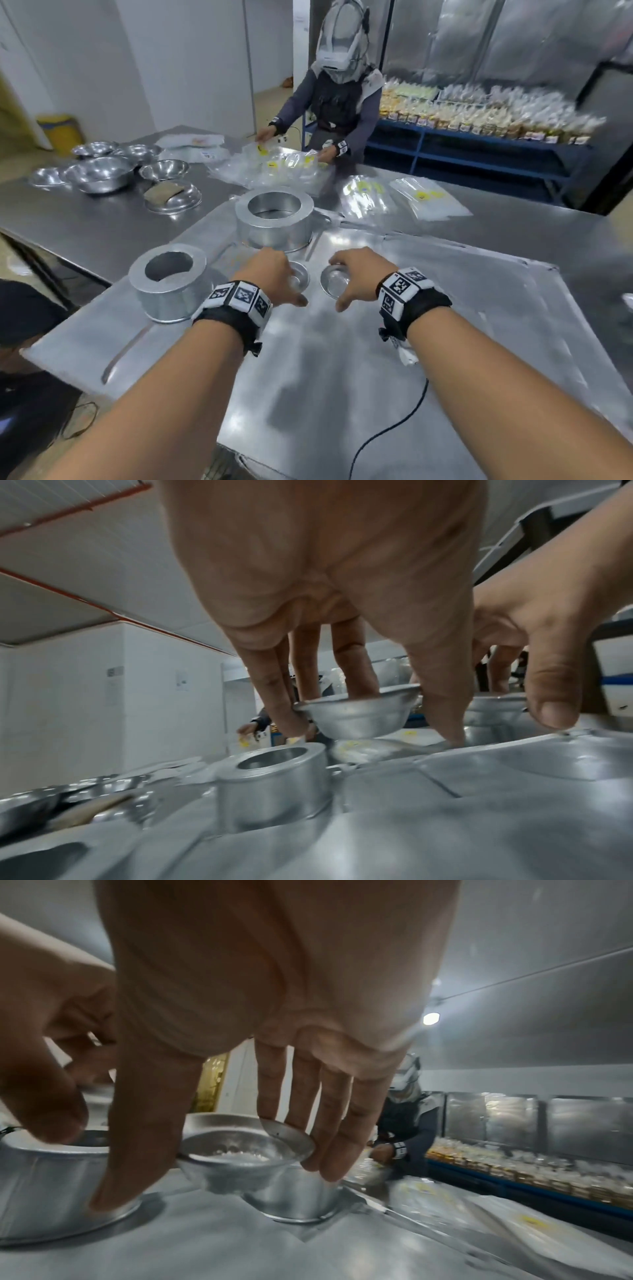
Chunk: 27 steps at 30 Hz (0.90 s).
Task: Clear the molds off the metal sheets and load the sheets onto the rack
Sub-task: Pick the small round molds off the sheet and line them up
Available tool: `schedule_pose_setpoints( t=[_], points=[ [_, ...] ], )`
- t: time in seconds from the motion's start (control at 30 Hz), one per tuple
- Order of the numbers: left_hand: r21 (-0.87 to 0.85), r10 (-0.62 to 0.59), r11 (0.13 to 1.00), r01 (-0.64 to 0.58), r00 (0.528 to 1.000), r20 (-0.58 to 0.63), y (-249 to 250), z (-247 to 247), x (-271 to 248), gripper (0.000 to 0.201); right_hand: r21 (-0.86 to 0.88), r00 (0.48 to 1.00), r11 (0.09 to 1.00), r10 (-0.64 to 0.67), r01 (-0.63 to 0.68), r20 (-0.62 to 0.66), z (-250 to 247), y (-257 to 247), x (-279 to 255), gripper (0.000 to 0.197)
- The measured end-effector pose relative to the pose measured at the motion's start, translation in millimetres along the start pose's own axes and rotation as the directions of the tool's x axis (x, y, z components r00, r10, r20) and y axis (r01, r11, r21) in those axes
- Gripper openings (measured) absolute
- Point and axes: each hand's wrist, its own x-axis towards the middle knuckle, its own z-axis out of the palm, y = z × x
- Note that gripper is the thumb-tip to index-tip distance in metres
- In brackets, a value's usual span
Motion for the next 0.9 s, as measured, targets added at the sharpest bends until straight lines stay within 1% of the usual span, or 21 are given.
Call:
schedule_pose_setpoints(
  t=[0.1, 0.2, 0.27, 0.37, 0.47, 0.5, 0.6, 0.63, 0.67, 0.7, 0.77, 0.8, 0.9],
  points=[
    [-0.071, 0.089, 0.994, -0.088, 0.996, 0.003, 64.9, 11.8, -18.5, 0.061, 0.025, 0.996, 0.996, 0.087, -0.087, -0.008, 1.0, 42.2, -52.0, 0.097],
    [-0.119, 0.181, 0.977, -0.175, 0.983, 0.042, 121.2, 22.7, -34.2, 0.049, 0.052, 0.985, 0.984, 0.172, -0.171, -0.019, 2.2, 82.8, -100.0, 0.098],
    [-0.137, 0.228, 0.966, -0.219, 0.972, 0.060, 151.9, 31.4, -40.7, 0.047, 0.077, 0.974, 0.972, 0.223, -0.221, -0.028, 1.8, 107.0, -130.1, 0.097],
    [-0.142, 0.321, 0.941, -0.307, 0.943, 0.086, 191.2, 41.7, -47.4, 0.048, 0.095, 0.954, 0.951, 0.298, -0.293, -0.039, 1.8, 137.2, -168.5, 0.093],
    [-0.171, 0.419, 0.900, -0.400, 0.903, 0.093, 222.2, 46.9, -51.5, 0.043, 0.125, 0.924, 0.920, 0.380, -0.372, -0.041, 3.7, 160.7, -194.5, 0.093],
    [-0.182, 0.438, 0.889, -0.419, 0.896, 0.077, 231.0, 49.0, -52.2, 0.045, 0.136, 0.914, 0.908, 0.403, -0.395, -0.036, 4.3, 167.4, -200.7, 0.093],
    [-0.247, 0.451, 0.868, -0.430, 0.892, 0.030, 253.6, 55.1, -45.9, 0.068, 0.164, 0.883, 0.875, 0.468, -0.456, -0.043, 3.5, 184.6, -215.5, 0.093],
    [-0.255, 0.469, 0.857, -0.448, 0.883, 0.024, 259.9, 56.4, -41.4, 0.074, 0.171, 0.872, 0.865, 0.486, -0.472, -0.048, 3.1, 189.5, -219.2, 0.094],
    [-0.240, 0.486, 0.853, -0.464, 0.873, 0.039, 266.1, 57.2, -35.6, 0.076, 0.174, 0.862, 0.854, 0.505, -0.490, -0.051, 1.9, 193.4, -222.4, 0.094],
    [-0.222, 0.511, 0.844, -0.488, 0.858, 0.055, 272.3, 57.2, -30.0, 0.069, 0.174, 0.850, 0.843, 0.523, -0.508, -0.053, 0.4, 197.2, -225.4, 0.093],
    [-0.176, 0.544, 0.833, -0.525, 0.834, 0.088, 283.7, 55.8, -18.3, 0.046, 0.174, 0.829, 0.823, 0.557, -0.541, -0.056, -3.0, 205.9, -230.7, 0.092],
    [-0.160, 0.554, 0.829, -0.536, 0.826, 0.104, 289.2, 54.2, -14.3, 0.042, 0.175, 0.818, 0.812, 0.573, -0.557, -0.054, -5.0, 210.5, -233.3, 0.092],
    [-0.150, 0.612, 0.789, -0.595, 0.784, 0.107, 307.6, 53.8, 0.2, 0.042, 0.184, 0.782, 0.778, 0.620, -0.601, -0.066, -12.2, 226.9, -242.5, 0.090]
  ],
)
